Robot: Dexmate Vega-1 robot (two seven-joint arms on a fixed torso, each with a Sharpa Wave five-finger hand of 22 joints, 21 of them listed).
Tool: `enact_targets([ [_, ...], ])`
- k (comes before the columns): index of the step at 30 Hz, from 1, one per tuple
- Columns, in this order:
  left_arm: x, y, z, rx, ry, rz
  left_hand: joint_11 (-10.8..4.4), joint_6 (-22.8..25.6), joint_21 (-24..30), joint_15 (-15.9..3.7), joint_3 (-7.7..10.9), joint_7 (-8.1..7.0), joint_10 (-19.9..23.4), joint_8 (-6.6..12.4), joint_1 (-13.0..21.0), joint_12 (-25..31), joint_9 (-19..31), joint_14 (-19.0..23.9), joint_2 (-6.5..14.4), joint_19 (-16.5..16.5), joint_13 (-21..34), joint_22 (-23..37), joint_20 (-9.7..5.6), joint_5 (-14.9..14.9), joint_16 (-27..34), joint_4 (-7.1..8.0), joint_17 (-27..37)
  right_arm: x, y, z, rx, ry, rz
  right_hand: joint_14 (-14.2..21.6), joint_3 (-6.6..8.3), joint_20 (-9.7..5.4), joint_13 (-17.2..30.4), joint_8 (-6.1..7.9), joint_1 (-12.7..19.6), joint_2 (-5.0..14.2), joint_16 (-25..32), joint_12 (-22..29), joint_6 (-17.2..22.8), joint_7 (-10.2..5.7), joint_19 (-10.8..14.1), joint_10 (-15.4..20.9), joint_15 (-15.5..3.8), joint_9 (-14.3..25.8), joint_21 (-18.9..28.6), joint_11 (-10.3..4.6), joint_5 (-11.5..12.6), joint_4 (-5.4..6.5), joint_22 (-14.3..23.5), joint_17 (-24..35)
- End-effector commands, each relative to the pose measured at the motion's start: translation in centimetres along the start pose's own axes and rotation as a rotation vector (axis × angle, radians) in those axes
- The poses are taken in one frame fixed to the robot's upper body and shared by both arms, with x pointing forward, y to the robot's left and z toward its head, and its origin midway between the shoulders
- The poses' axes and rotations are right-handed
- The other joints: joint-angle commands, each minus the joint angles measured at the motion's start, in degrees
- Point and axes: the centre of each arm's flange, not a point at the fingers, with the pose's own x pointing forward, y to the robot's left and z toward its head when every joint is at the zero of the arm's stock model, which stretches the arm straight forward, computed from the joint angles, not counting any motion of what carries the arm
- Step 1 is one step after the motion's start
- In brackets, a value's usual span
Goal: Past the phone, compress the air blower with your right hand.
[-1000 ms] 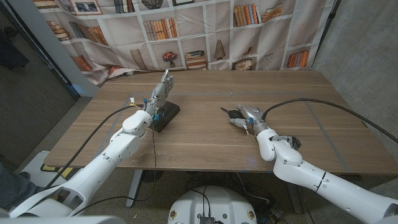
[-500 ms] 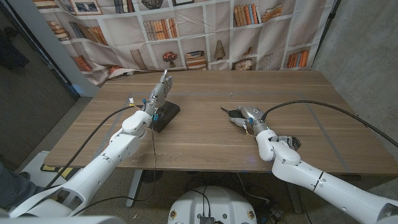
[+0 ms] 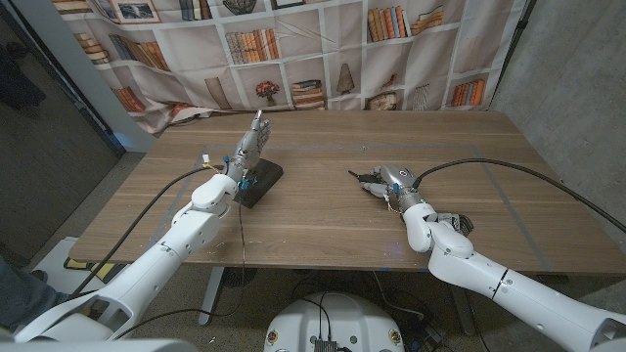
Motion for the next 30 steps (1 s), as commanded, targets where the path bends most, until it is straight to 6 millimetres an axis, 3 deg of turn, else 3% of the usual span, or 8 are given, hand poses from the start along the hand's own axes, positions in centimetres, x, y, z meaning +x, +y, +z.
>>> enact_targets([
  [1,0.0,0.0,-0.1,-0.004,0.004,-0.002,-0.20,0.34,-0.13,-0.15,-0.29,-0.10,0.50,-0.22,0.11,-0.22,0.26,0.15,0.07,-0.35,0.32,0.19,0.39,-0.12,-0.12,-0.01,0.26,-0.3,-1.5,-0.1,0.006,0.004,-0.072,-0.08,0.20,-7.36,0.24,-0.40,0.71,-0.54,-0.40,-0.44,-0.28,0.30,0.30,-0.57,-4.79,0.16,0.50,0.18,-0.13,-0.06,0.03,-0.07],
  [4,0.0,0.0,-0.1,-0.002,0.005,-0.004,-0.31,0.35,-0.13,-0.23,-0.31,-0.14,0.49,-0.23,0.13,-0.24,0.26,0.19,0.09,-0.34,0.32,0.19,0.39,-0.14,-0.12,0.00,0.26,-0.4,-2.5,0.0,0.006,0.003,-0.110,-0.64,0.10,-7.37,0.26,-0.97,0.70,-0.67,-0.94,-0.94,-0.91,0.48,-0.28,-1.13,-4.79,0.17,0.48,0.74,-0.14,0.08,0.05,-0.14],
  [15,0.0,0.0,0.0,-0.001,-0.003,-0.001,-0.38,0.28,-0.16,-0.21,-0.35,-0.17,0.52,-0.30,0.23,-0.29,0.27,0.14,0.15,-0.33,0.32,0.20,0.49,-0.19,-0.16,0.03,0.26,-1.1,-6.1,0.0,0.010,-0.016,-0.249,-0.97,0.02,-7.35,0.29,-1.51,0.70,-0.64,-1.27,-1.46,-1.09,0.44,-1.01,-1.33,-4.82,0.20,0.48,0.59,-0.14,0.31,0.08,0.17],
  [23,-0.1,0.1,0.0,-0.002,-0.002,0.001,-0.37,0.33,-0.18,-0.21,-0.39,-0.17,0.53,-0.31,0.29,-0.32,0.27,0.26,0.19,-0.31,0.32,0.20,0.50,-0.23,-0.13,0.06,0.26,-1.2,-7.0,0.1,0.017,-0.038,-0.276,-0.98,0.13,-7.37,0.30,-1.69,1.02,-0.53,-1.37,-1.68,-0.96,0.50,-1.16,-1.33,-4.95,0.21,0.58,0.41,-0.10,0.24,0.09,0.31],
  [25,-0.1,0.1,0.0,-0.004,-0.001,0.002,-0.27,0.30,-0.19,-0.16,-0.40,-0.17,0.59,-0.33,0.31,-0.30,0.27,0.27,0.20,-0.31,0.32,0.20,0.54,-0.24,-0.13,0.06,0.26,-1.2,-7.1,0.1,0.023,-0.041,-0.281,-1.00,0.17,-7.35,0.32,-1.84,1.23,-0.53,-1.43,-1.77,-0.87,0.52,-1.23,-1.11,-4.90,0.22,0.67,1.00,-0.09,0.20,0.09,0.44],
  [27,-0.1,0.1,-0.1,-0.004,0.000,0.000,-0.36,0.37,-0.20,-0.15,-0.41,-0.10,0.52,-0.31,0.33,-0.34,0.28,0.25,0.21,-0.33,0.33,0.20,0.55,-0.25,-0.14,0.07,0.26,-1.2,-7.2,0.1,0.025,-0.045,-0.284,-0.97,0.19,-7.34,0.32,-1.95,1.37,-0.52,-1.47,-1.87,-0.80,0.49,-1.28,-1.02,-4.90,0.23,0.75,0.30,-0.08,0.18,0.10,0.53],
  [30,0.0,0.0,-0.1,-0.003,0.002,-0.004,-0.54,0.36,-0.20,-0.16,-0.43,-0.14,0.54,-0.33,0.35,-0.34,0.28,0.26,0.22,-0.32,0.33,0.20,0.54,-0.26,-0.14,0.08,0.26,-1.2,-7.3,0.1,0.034,-0.048,-0.289,-0.95,0.23,-7.35,0.33,-1.99,1.51,-0.48,-1.50,-1.93,-0.66,0.49,-1.29,-0.94,-4.92,0.24,0.81,0.40,-0.06,0.16,0.11,0.58],
])
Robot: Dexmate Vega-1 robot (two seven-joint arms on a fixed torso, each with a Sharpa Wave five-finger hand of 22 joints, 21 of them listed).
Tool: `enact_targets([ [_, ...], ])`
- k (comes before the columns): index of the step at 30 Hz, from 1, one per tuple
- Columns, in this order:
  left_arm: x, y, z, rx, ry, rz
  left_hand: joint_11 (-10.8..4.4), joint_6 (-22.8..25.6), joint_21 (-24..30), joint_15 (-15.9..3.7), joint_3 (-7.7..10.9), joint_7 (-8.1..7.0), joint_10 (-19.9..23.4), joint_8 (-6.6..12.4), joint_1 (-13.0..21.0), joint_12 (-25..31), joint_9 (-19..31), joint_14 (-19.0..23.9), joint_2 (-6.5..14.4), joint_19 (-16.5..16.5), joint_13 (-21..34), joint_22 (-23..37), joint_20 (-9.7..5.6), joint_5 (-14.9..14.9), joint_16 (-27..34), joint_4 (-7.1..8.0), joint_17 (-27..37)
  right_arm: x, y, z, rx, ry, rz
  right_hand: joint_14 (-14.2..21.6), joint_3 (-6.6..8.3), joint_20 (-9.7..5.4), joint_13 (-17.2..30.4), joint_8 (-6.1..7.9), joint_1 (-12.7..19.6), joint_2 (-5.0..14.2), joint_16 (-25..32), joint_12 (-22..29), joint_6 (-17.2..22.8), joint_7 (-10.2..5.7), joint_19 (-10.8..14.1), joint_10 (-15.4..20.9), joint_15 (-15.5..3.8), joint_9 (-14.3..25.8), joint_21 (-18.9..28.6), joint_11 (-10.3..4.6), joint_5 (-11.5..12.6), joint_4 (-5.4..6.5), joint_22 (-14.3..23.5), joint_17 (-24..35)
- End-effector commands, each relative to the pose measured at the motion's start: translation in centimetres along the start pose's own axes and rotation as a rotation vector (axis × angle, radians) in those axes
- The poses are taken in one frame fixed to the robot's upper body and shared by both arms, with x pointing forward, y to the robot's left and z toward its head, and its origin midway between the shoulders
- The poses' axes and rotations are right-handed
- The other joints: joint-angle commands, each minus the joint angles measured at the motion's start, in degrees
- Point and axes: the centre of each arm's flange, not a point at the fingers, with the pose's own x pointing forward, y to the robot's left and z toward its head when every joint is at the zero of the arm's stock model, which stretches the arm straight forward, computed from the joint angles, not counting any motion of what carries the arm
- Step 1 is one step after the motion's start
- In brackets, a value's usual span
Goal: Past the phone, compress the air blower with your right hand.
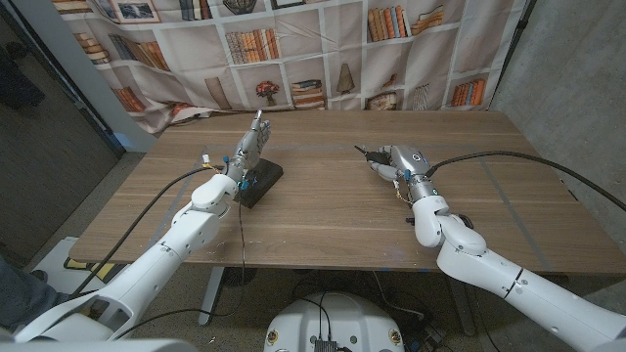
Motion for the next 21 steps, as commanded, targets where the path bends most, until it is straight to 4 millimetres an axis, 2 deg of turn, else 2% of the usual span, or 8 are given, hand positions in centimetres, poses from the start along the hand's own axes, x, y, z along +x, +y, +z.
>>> enact_targets([
  [1,-0.01,-0.09,-0.09,-0.002,0.002,-0.004,-0.18,0.06,-0.21,0.02,-0.44,0.16,0.19,-0.33,0.36,0.03,0.28,0.06,0.23,-0.32,0.33,0.20,0.54,-0.03,-0.15,0.09,0.26,0.12,-1.30,0.12,0.027,-0.022,-0.046,-0.21,0.44,-7.57,0.34,-0.07,1.06,0.31,-0.15,-0.29,0.56,0.04,-0.43,0.86,-5.17,0.27,0.43,-0.22,-0.04,0.02,0.13,0.39],
  [6,0.01,-0.27,-0.18,-0.002,0.005,-0.013,-0.17,0.08,-0.22,0.03,-0.47,0.17,0.30,-0.34,0.42,0.05,0.28,0.06,0.26,-0.32,0.33,0.20,0.54,-0.06,-0.16,0.10,0.26,-0.01,-1.60,0.08,0.060,-0.033,-0.070,1.84,1.01,-7.49,0.39,0.17,2.96,1.06,0.78,0.05,3.02,-0.17,0.45,3.40,-5.40,0.28,1.29,-0.41,0.01,-0.40,0.15,1.19],
  [12,0.01,-0.32,-0.17,-0.003,0.002,-0.011,-0.08,0.10,-0.24,-0.01,-0.51,0.20,0.35,-0.36,0.46,0.05,0.28,0.08,0.28,-0.33,0.33,0.20,0.50,-0.09,-0.16,0.12,0.26,-0.21,-1.87,0.11,0.072,-0.050,-0.111,4.87,1.88,-7.57,0.53,-0.22,8.16,1.22,2.23,0.44,5.03,-0.74,1.91,6.98,-5.71,0.34,3.11,-1.75,-0.08,-1.35,0.40,2.40],
  [14,0.00,-0.29,-0.16,-0.002,0.002,-0.011,-0.17,0.12,-0.25,-0.04,-0.52,0.17,0.29,-0.35,0.48,0.02,0.28,0.08,0.28,-0.32,0.33,0.20,0.50,-0.10,-0.16,0.13,0.26,-0.23,-1.95,0.09,0.076,-0.052,-0.125,6.50,2.08,-7.63,0.63,-0.24,11.21,1.33,3.10,0.37,6.32,-1.28,2.58,7.97,-5.75,0.47,4.34,-2.85,-0.16,-1.39,0.70,3.16],
  [15,-0.01,-0.27,-0.15,-0.002,0.002,-0.011,-0.11,0.11,-0.25,-0.01,-0.52,0.17,0.26,-0.36,0.48,0.00,0.28,0.09,0.28,-0.32,0.33,0.21,0.54,-0.10,-0.16,0.13,0.26,-0.24,-1.98,0.06,0.080,-0.053,-0.133,7.18,2.01,-7.61,0.69,-0.10,12.45,1.21,3.48,0.56,7.25,-1.51,2.90,8.98,-5.77,0.53,4.98,-2.44,-0.21,-1.38,0.87,3.50],
  [16,-0.01,-0.25,-0.14,-0.002,0.001,-0.010,-0.10,0.13,-0.26,-0.06,-0.53,0.16,0.22,-0.35,0.49,-0.02,0.28,0.10,0.29,-0.33,0.33,0.21,0.53,-0.10,-0.16,0.13,0.26,-0.25,-2.02,0.03,0.084,-0.056,-0.139,8.19,1.82,-7.61,0.78,0.03,14.02,1.34,3.97,0.77,8.37,-1.86,3.49,10.30,-5.79,0.69,6.12,-3.59,-0.31,-1.15,1.19,3.95],
  [19,-0.04,-0.22,-0.12,-0.002,0.001,-0.008,-0.09,0.17,-0.26,0.05,-0.55,0.14,0.30,-0.35,0.52,0.00,0.28,0.18,0.30,-0.32,0.33,0.21,0.50,-0.12,-0.14,0.15,0.26,-0.26,-2.11,-0.05,0.096,-0.057,-0.154,10.76,1.23,-7.67,1.01,0.79,17.04,1.53,5.25,1.40,11.58,-2.61,4.71,13.36,-5.80,1.06,8.65,-3.51,-0.40,-1.02,1.83,4.97],
  [21,-0.06,-0.21,-0.11,-0.001,0.001,-0.009,0.01,0.16,-0.27,-0.04,-0.57,0.15,0.35,-0.37,0.54,0.01,0.29,0.22,0.31,-0.31,0.33,0.21,0.50,-0.13,-0.13,0.15,0.26,-0.25,-2.14,-0.09,0.101,-0.059,-0.160,11.77,0.87,-7.70,1.09,0.98,18.08,1.68,5.57,1.57,12.64,-2.83,5.12,14.44,-5.80,1.21,9.82,-4.42,-0.47,-0.86,2.11,5.16],
])
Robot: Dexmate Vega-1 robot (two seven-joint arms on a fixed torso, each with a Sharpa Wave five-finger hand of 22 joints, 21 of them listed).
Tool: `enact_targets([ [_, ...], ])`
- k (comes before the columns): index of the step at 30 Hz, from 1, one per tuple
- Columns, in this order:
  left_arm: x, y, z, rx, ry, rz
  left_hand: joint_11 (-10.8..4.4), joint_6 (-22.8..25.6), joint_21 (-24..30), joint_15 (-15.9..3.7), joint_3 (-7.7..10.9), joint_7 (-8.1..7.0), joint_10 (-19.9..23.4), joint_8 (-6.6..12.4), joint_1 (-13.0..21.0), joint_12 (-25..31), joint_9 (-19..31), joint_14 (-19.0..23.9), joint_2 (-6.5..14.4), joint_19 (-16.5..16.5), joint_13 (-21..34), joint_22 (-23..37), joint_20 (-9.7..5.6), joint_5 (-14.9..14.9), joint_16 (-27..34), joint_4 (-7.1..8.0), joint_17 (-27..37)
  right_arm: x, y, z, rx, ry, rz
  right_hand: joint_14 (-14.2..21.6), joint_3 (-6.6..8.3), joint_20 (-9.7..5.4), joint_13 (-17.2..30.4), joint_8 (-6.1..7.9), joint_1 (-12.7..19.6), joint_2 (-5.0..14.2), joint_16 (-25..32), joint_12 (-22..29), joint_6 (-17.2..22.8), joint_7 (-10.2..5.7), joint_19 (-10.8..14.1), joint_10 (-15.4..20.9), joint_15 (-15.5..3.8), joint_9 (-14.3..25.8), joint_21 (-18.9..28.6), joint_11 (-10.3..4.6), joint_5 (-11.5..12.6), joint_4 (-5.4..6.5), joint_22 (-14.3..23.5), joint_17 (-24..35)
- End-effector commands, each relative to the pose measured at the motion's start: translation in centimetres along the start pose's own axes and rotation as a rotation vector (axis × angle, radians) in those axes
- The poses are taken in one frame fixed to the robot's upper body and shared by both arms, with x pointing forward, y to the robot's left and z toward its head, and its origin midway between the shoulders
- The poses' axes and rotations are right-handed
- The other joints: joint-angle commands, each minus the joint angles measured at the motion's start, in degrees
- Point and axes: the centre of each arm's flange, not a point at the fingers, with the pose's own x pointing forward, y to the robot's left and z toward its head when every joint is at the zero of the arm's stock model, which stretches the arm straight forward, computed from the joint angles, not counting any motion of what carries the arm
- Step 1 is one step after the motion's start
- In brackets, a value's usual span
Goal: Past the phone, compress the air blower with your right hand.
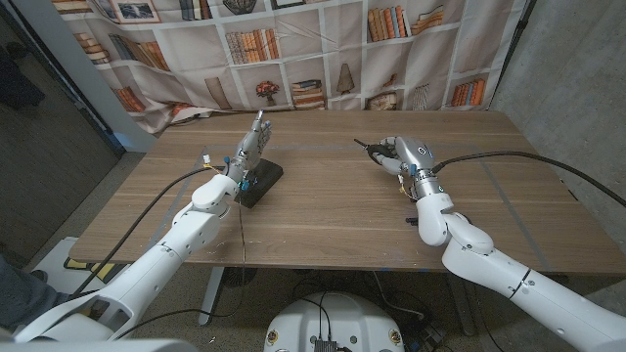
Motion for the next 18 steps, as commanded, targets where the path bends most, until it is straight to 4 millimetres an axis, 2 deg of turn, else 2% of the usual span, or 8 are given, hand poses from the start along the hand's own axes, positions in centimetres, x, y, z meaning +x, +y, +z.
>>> enact_targets([
  [1,-0.05,-0.02,0.01,0.001,0.000,-0.001,0.02,0.14,-0.27,-0.03,-0.33,0.15,0.31,-0.38,-0.05,-0.01,0.29,0.22,-0.29,-0.31,0.33,0.21,0.50,-0.14,-0.13,-0.09,0.26,-0.08,-0.45,-0.22,0.037,-0.012,-0.059,2.90,-0.89,-6.73,0.30,1.00,3.50,0.68,1.22,0.89,3.37,-0.67,1.66,3.35,-2.25,0.51,3.15,-0.58,-0.31,0.49,0.89,0.90],
  [3,-0.07,-0.02,-0.01,-0.001,0.002,-0.001,0.00,0.15,-0.27,-0.05,-0.33,0.16,0.31,-0.38,-0.04,-0.01,0.29,0.19,-0.29,-0.30,0.33,0.21,0.50,-0.14,-0.15,-0.09,0.26,-0.07,-0.49,-0.25,0.042,-0.013,-0.062,4.39,-1.37,-6.77,0.25,1.35,4.15,0.87,1.80,1.01,4.93,-0.74,2.03,4.54,-2.19,0.61,4.39,-1.21,-0.32,0.75,1.14,1.23],
  [8,-0.09,-0.06,-0.04,-0.001,0.003,-0.002,-0.04,0.17,-0.28,-0.04,-0.37,0.13,0.34,-0.39,0.00,-0.02,0.29,0.25,-0.27,-0.30,0.33,0.21,0.53,-0.17,-0.13,-0.06,0.26,-0.07,-0.50,-0.30,0.045,-0.010,-0.060,5.30,-1.78,-6.78,0.27,1.53,4.53,1.06,1.98,1.39,6.04,-0.76,2.44,6.14,-2.12,0.64,5.50,-1.22,-0.34,0.95,1.35,1.26],
  [12,-0.08,-0.10,-0.07,-0.003,0.002,0.000,-0.11,0.19,-0.29,0.02,-0.40,0.13,0.26,-0.40,0.03,-0.07,0.29,0.30,-0.26,-0.29,0.33,0.21,0.51,-0.19,-0.13,-0.05,0.26,-0.13,-0.45,-0.34,0.039,-0.008,-0.059,5.08,-2.08,-6.73,0.20,1.14,4.49,1.11,1.50,0.84,5.65,-0.76,2.32,5.36,-2.05,0.65,6.06,-0.86,-0.35,1.17,1.40,0.90],
  [18,-0.14,-0.08,0.02,0.002,-0.003,0.007,-0.08,0.33,-0.29,-0.12,-0.44,0.16,0.56,-0.36,0.09,0.03,0.29,0.38,-0.24,-0.26,0.33,0.21,0.48,-0.21,-0.11,-0.03,0.26,-0.25,-0.38,-0.38,0.040,-0.009,-0.063,4.62,-2.38,-6.78,0.19,0.51,4.51,1.18,0.85,0.19,4.81,-0.79,1.34,4.43,-2.03,0.70,6.41,-1.06,-0.32,1.32,1.33,0.53],
])
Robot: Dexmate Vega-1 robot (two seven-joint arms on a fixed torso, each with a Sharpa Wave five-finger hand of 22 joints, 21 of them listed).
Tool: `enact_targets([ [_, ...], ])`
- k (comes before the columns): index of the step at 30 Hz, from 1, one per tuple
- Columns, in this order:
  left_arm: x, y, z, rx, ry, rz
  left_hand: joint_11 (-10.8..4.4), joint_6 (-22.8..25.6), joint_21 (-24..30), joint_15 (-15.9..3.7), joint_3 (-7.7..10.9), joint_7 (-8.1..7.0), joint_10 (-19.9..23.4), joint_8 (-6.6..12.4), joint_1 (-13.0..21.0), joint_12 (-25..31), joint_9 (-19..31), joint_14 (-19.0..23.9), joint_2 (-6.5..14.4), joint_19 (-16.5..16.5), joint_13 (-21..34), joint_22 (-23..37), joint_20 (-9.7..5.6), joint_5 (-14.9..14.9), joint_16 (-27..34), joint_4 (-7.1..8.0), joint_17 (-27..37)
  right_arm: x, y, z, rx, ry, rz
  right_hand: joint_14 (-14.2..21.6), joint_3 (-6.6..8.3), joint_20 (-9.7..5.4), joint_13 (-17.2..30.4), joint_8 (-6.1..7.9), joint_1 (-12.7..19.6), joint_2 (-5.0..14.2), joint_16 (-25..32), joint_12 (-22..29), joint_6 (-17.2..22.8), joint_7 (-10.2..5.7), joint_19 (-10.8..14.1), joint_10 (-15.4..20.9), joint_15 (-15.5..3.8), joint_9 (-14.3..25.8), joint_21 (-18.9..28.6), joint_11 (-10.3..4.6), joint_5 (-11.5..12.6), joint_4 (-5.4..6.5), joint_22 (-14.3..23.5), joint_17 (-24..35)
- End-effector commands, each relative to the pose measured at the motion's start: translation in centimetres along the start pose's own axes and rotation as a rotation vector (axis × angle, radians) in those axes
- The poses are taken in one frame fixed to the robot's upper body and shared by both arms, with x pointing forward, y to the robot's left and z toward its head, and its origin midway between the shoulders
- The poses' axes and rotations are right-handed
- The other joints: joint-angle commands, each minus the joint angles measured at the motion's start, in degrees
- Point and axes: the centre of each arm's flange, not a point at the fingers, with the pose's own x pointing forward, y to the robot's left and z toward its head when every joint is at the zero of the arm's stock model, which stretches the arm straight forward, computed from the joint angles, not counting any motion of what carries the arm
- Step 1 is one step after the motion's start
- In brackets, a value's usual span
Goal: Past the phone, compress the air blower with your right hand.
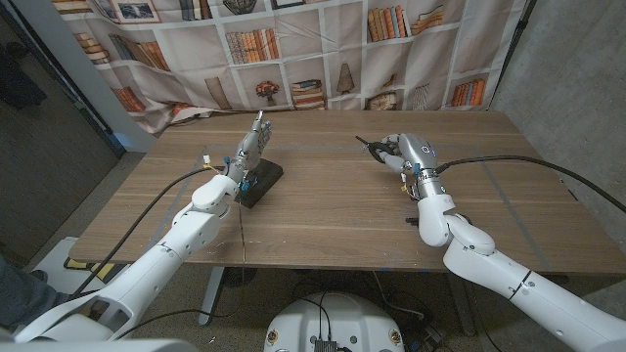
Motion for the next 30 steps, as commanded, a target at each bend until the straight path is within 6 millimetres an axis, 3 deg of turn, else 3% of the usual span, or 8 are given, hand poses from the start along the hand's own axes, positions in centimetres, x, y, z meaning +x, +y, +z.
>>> enact_targets([
  [1,-0.09,-0.03,0.07,0.004,-0.004,0.008,-0.21,0.34,-0.30,-0.10,-0.45,0.16,0.52,-0.03,0.13,0.01,0.29,0.39,-0.20,-0.26,0.33,0.21,0.47,0.00,-0.11,-0.02,0.26,-0.19,0.00,-0.12,0.003,0.001,-0.011,-0.58,-0.47,-6.17,0.23,-0.46,1.56,1.05,-0.60,-0.46,-0.38,-0.50,-0.80,-0.69,0.10,0.21,0.52,0.49,-0.06,0.07,0.17,-0.12],
  [7,-0.16,-0.10,0.05,0.003,-0.002,0.006,-0.19,0.32,-0.31,-0.11,-0.47,0.09,0.45,-0.06,0.19,-0.04,0.30,0.39,-0.18,-0.27,0.33,0.21,0.44,-0.02,-0.13,-0.02,0.26,-0.27,-0.09,-0.07,0.001,-0.004,-0.011,-2.68,-1.36,-6.03,0.33,-1.86,0.56,0.70,-2.28,-1.91,-2.68,-0.22,-3.54,-3.12,0.15,0.33,0.79,0.18,-0.11,0.59,-0.26,-0.66],
  [16,-0.27,-0.19,0.06,0.003,-0.004,0.008,-0.09,0.33,-0.33,-0.11,-0.51,0.07,0.55,-0.07,0.30,-0.03,0.30,0.42,-0.16,-0.26,0.34,0.21,0.48,-0.05,-0.14,-0.01,0.26,-0.10,-0.25,-0.05,0.005,-0.003,0.040,-8.87,-3.64,-5.96,0.35,-4.15,-3.47,-0.77,-6.10,-4.99,-7.92,1.28,-9.24,-8.53,0.45,0.29,0.51,1.80,0.19,1.79,-1.96,-1.39],
  [21,-0.44,-0.27,-0.03,0.000,-0.002,0.011,-0.15,0.36,-0.33,-0.03,-0.54,0.07,0.54,-0.07,0.36,-0.05,0.30,0.43,-0.15,-0.23,0.34,0.21,0.45,-0.06,-0.15,-0.01,0.26,-0.08,-0.24,0.02,-0.002,-0.008,0.048,-11.70,-4.49,-5.90,0.53,-4.46,-5.18,-1.26,-7.38,-5.87,-10.17,1.64,-11.49,-10.57,0.63,0.21,0.06,2.01,0.33,2.21,-2.67,-1.36],
  [30,-0.87,-0.12,-0.01,-0.001,-0.002,0.024,-0.15,0.52,-0.34,0.02,-0.57,0.02,0.64,-0.04,0.49,-0.05,0.30,0.58,-0.08,-0.19,0.34,0.21,0.44,-0.09,-0.11,0.01,0.26,-0.05,-0.29,0.10,-0.007,-0.017,0.060,-14.15,-5.51,-5.96,0.70,-4.57,-7.54,-1.68,-8.24,-6.45,-12.28,1.90,-13.22,-12.52,0.84,0.12,-0.47,2.75,0.46,2.96,-3.24,-1.11],
])
